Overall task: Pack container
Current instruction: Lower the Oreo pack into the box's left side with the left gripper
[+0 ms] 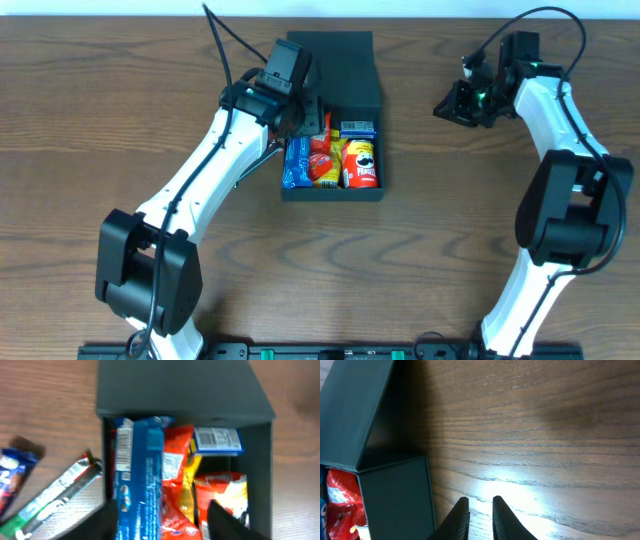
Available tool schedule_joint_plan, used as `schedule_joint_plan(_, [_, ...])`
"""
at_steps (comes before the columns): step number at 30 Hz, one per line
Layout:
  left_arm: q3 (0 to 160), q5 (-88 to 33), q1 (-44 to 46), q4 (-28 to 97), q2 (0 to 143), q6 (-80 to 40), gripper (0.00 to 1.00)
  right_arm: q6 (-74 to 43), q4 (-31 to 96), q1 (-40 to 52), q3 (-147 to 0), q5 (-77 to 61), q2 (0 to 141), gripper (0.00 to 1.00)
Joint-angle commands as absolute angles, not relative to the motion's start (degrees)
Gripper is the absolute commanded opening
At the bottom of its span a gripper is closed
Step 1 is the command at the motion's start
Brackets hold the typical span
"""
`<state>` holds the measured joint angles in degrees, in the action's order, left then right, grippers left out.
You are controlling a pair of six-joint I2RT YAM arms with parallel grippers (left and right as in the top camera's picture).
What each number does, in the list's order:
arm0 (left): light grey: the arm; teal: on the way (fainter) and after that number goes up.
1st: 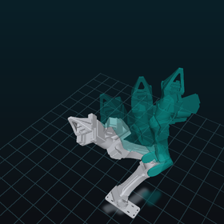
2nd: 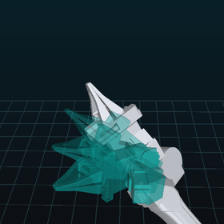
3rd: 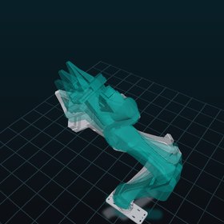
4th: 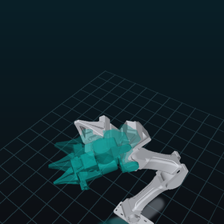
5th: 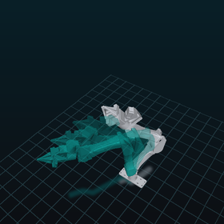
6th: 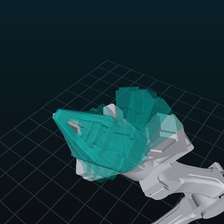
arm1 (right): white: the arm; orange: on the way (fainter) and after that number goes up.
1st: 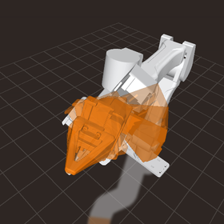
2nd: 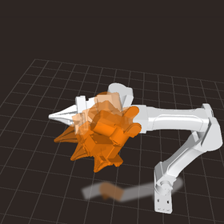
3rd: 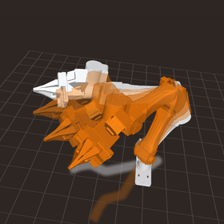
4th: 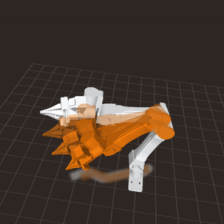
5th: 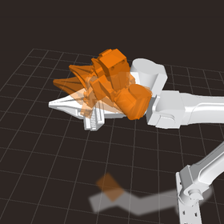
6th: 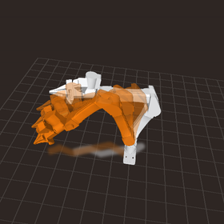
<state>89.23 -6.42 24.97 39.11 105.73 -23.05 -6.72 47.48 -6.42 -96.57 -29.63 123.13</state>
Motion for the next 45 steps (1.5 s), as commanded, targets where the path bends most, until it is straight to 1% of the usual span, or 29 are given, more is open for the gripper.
schedule_joint_plan(1, [90.1,-2.4,24.8,39.6,106.2,-21.2,0.07,-5.5,47.6,-6.3,-96.7,-30.5,121.4,0.17])
schedule_joint_plan(2, [90.1,-2.5,24.8,39.7,106.2,-21.2,0.06,-5.5,47.6,-6.3,-96.7,-30.5,121.4,0.17])
schedule_joint_plan(10, [88.7,-2.9,24.6,40.7,108.6,-21.1,0.06,-5.5,47.5,-6.3,-96.7,-30.5,121.4,0.17])
schedule_joint_plan(14, [88.1,-7.4,23.9,40.6,110.0,-19.6,0.06,-5.5,47.6,-6.3,-96.7,-30.5,121.4,0.17])
schedule_joint_plan(23, [87.4,-7.7,23.7,41.3,111.7,-19.3,0.06,-5.5,47.6,-6.3,-96.7,-30.5,121.4,0.17])
schedule_joint_plan(27, [87.4,-10.1,23.7,41.6,112.7,-19.2,0.06,-5.5,47.6,-6.3,-96.7,-30.5,121.4,0.17])
schedule_joint_plan(45, [84.8,-10.1,23.7,41.7,114.1,-19.2,0.06,-5.5,47.6,-6.3,-96.7,-30.5,121.4,0.17])
